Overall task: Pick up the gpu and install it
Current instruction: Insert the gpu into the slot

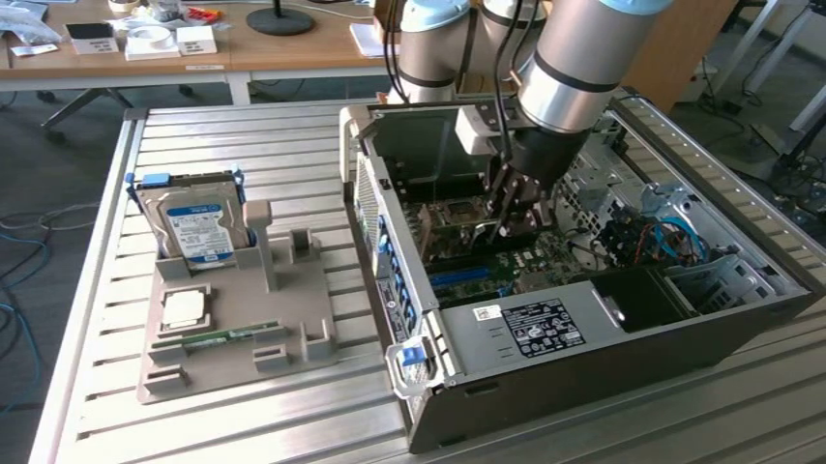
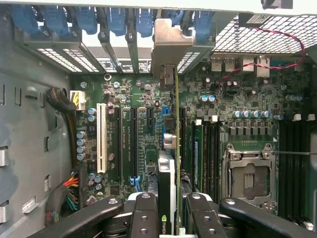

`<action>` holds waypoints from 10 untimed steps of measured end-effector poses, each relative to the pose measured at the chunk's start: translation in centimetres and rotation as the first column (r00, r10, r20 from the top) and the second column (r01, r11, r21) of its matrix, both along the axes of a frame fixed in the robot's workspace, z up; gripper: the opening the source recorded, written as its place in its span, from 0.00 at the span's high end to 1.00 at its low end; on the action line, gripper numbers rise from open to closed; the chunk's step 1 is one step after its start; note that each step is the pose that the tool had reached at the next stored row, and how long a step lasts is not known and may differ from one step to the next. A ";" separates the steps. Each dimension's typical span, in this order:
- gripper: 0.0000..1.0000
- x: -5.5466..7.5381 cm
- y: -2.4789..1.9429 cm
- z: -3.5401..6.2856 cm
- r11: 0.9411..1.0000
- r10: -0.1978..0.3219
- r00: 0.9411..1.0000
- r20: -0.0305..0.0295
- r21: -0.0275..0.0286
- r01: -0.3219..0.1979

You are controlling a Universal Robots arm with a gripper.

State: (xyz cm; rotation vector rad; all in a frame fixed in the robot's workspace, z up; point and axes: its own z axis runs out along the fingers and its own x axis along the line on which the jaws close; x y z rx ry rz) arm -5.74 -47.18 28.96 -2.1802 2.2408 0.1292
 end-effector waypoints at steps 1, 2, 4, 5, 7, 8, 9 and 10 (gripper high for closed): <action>0.73 0.0 0.00 -0.05 1.000 0.000 1.000 0.000 0.000 0.000; 0.73 0.0 0.00 -0.12 1.000 0.000 1.000 0.000 0.000 0.000; 0.73 0.0 -0.01 -0.19 1.000 0.000 1.000 0.000 0.000 0.000; 0.73 0.0 -0.01 -0.19 1.000 0.000 1.000 0.000 0.000 0.000; 0.73 0.0 -0.01 -0.19 1.000 0.000 1.000 0.000 0.000 0.000; 0.73 0.0 0.00 -0.20 1.000 0.000 1.000 0.000 0.000 0.000; 0.73 0.0 0.00 -0.20 1.000 0.000 1.000 0.000 0.000 0.000; 0.73 0.0 0.00 -0.20 1.000 0.000 1.000 0.000 0.000 0.000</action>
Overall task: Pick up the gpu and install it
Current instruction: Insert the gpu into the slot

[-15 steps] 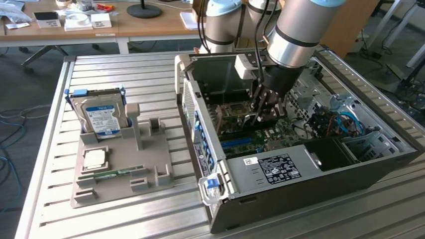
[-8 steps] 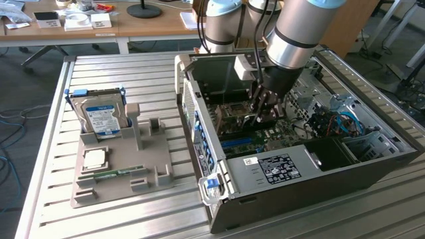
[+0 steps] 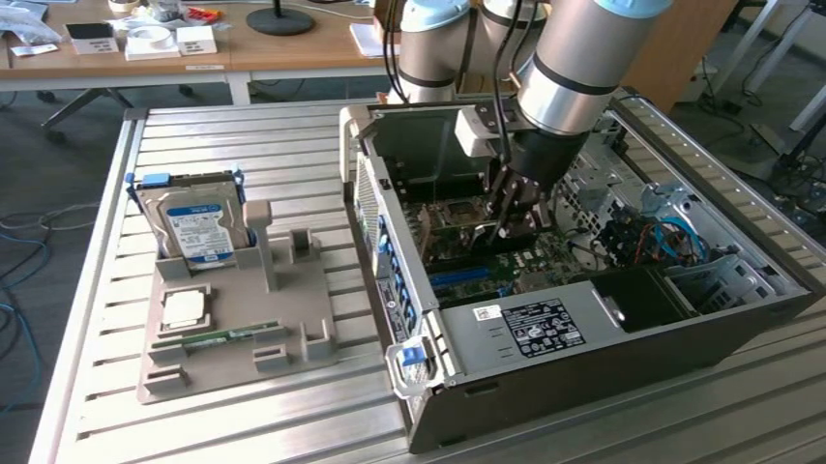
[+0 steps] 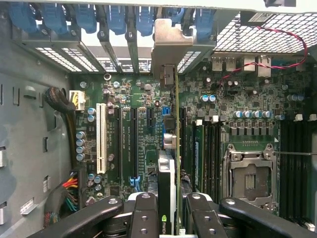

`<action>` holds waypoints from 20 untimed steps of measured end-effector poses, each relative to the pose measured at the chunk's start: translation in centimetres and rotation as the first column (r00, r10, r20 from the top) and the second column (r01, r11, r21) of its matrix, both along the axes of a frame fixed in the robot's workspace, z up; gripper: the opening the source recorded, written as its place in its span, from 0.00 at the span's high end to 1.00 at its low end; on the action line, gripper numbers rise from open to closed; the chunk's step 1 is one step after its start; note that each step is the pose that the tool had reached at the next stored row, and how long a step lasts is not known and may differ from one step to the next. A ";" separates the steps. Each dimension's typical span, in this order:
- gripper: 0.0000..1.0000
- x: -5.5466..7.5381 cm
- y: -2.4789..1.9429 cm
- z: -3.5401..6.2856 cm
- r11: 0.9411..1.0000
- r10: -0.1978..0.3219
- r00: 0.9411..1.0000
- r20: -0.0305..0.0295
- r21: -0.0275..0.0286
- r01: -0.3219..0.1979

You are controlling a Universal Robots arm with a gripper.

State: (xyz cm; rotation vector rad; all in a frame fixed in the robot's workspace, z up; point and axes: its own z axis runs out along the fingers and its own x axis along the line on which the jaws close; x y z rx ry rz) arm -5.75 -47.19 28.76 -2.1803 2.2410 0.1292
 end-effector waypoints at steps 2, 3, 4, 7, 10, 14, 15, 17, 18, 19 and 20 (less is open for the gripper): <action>0.73 0.0 0.00 -0.01 1.000 0.000 1.000 0.000 0.000 0.000; 0.73 -0.1 0.00 -0.01 1.000 0.000 1.000 0.000 0.000 0.000; 0.73 -0.1 0.01 -0.02 1.000 0.000 1.000 0.000 0.000 0.000; 0.73 -0.2 0.00 -0.04 1.000 0.000 1.000 0.000 0.000 0.000; 0.73 -0.3 0.00 -0.38 1.000 0.000 1.000 0.000 0.000 0.000; 0.73 -0.3 0.00 -0.64 1.000 0.000 1.000 0.000 0.000 0.000; 0.73 -0.3 0.00 -0.66 1.000 0.000 1.000 0.000 0.000 0.000; 0.73 -0.3 0.00 -0.70 1.000 0.000 1.000 0.000 0.000 0.000; 0.73 -0.3 0.00 -0.72 1.000 0.000 1.000 0.000 0.000 0.000; 0.73 -0.3 0.00 -0.75 1.000 0.000 1.000 0.000 0.000 0.000; 0.73 -0.3 0.00 -0.78 1.000 0.000 1.000 0.000 0.000 0.000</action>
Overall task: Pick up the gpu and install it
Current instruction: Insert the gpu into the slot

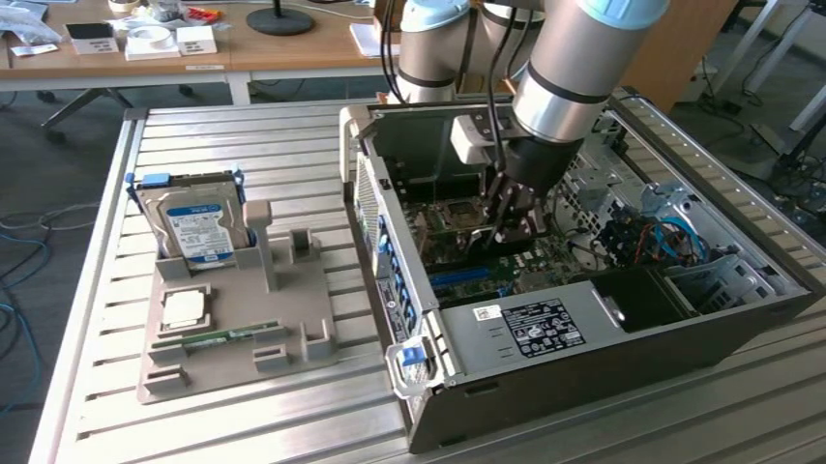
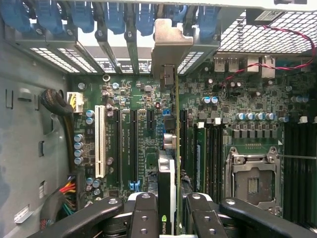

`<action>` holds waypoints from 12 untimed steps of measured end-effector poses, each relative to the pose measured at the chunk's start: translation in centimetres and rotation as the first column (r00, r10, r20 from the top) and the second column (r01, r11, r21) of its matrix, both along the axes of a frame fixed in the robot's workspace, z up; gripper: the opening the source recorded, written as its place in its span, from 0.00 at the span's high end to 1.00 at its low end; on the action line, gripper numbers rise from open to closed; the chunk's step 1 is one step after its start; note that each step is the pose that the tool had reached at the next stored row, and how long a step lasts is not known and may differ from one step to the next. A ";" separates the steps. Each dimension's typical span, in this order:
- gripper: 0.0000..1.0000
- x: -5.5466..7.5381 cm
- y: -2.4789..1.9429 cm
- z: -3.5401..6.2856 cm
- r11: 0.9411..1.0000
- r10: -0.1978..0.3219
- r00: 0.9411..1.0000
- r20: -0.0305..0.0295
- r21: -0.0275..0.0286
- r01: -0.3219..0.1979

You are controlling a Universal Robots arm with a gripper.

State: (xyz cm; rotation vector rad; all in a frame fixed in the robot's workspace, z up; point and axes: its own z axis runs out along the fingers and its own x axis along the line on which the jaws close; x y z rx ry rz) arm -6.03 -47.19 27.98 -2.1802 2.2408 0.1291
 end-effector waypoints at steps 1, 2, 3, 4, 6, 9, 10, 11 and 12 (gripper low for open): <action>0.73 0.0 0.00 -0.02 1.000 0.000 1.000 0.000 0.000 0.000; 0.73 0.0 0.00 -0.02 1.000 0.000 1.000 0.000 0.000 0.000; 0.73 0.0 0.00 -0.03 1.000 0.000 1.000 0.000 0.000 0.000; 0.73 0.0 0.00 -0.04 1.000 0.000 1.000 0.000 0.000 0.000; 0.73 0.0 0.00 -0.09 1.000 0.000 1.000 0.000 0.000 0.000; 0.73 0.0 0.00 -0.11 1.000 0.000 1.000 0.000 0.000 0.000; 0.73 0.0 0.00 -0.12 1.000 0.000 1.000 0.000 0.000 0.000; 0.73 0.0 0.00 -0.14 1.000 0.000 1.000 0.000 0.000 0.000; 0.73 0.0 0.00 -0.18 1.000 0.000 1.000 0.000 0.001 0.000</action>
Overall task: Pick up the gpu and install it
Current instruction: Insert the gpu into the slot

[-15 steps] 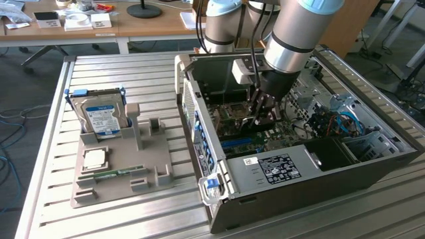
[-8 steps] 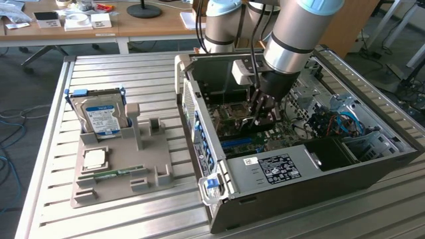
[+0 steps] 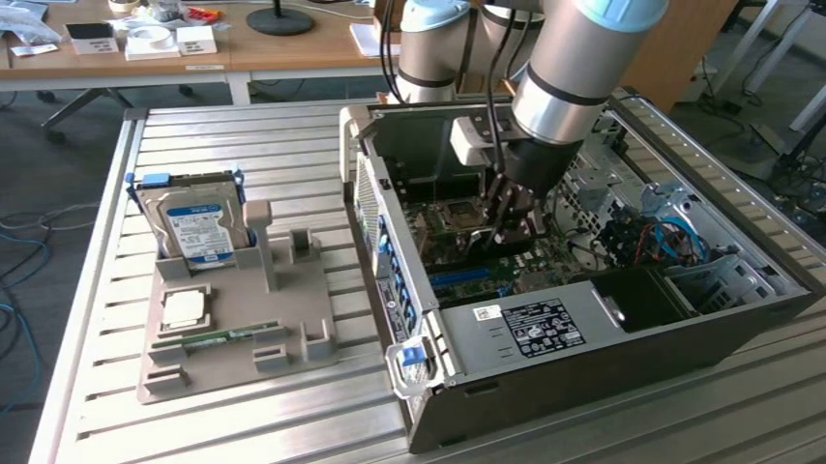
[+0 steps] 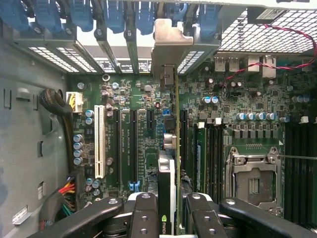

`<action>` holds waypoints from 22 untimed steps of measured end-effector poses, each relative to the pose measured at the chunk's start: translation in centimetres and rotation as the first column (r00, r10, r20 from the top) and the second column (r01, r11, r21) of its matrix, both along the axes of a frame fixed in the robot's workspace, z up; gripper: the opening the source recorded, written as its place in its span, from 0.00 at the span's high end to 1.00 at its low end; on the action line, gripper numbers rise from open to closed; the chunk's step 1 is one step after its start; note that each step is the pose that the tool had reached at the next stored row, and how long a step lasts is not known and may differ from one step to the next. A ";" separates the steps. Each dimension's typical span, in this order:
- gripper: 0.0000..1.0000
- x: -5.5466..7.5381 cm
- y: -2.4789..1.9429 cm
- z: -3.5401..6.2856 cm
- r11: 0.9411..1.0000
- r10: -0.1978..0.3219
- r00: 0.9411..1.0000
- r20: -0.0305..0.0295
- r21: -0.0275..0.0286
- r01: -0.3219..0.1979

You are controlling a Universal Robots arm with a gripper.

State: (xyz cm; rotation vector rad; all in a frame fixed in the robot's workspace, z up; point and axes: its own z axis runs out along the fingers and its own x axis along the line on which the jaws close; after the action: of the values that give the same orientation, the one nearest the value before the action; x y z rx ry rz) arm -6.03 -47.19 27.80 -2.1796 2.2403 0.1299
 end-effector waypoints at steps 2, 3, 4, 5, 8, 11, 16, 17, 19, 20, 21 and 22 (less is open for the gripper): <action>0.73 0.0 0.00 -0.03 1.000 0.000 1.000 0.000 0.000 0.000; 0.73 0.0 0.00 -0.03 1.000 0.000 1.000 0.000 0.000 0.000; 0.73 0.0 0.00 -0.03 1.000 0.000 1.000 0.000 0.000 0.000; 0.73 0.0 0.00 -0.04 1.000 0.000 1.000 0.000 0.000 0.000; 0.73 0.0 0.00 -0.08 1.000 0.010 1.000 0.000 0.000 -0.010; 0.73 0.0 0.00 -0.08 1.000 0.015 1.000 0.000 0.000 -0.015; 0.73 0.0 0.00 -0.13 1.000 0.016 1.000 0.000 0.000 -0.016; 0.73 0.0 0.01 -0.18 1.000 0.016 1.000 0.000 0.001 -0.016; 0.73 0.0 0.00 -0.26 1.000 0.015 1.000 0.000 0.000 -0.015; 0.73 0.0 0.00 -0.29 1.000 0.015 1.000 0.000 0.000 -0.015; 0.73 0.0 0.00 -0.31 1.000 0.014 1.000 0.000 0.000 -0.014; 0.73 0.0 -0.01 -0.32 1.000 0.013 1.000 0.000 0.000 -0.013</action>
State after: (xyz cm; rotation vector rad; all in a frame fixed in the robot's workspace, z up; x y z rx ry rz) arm -6.05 -47.19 27.48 -2.1950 2.2261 0.1305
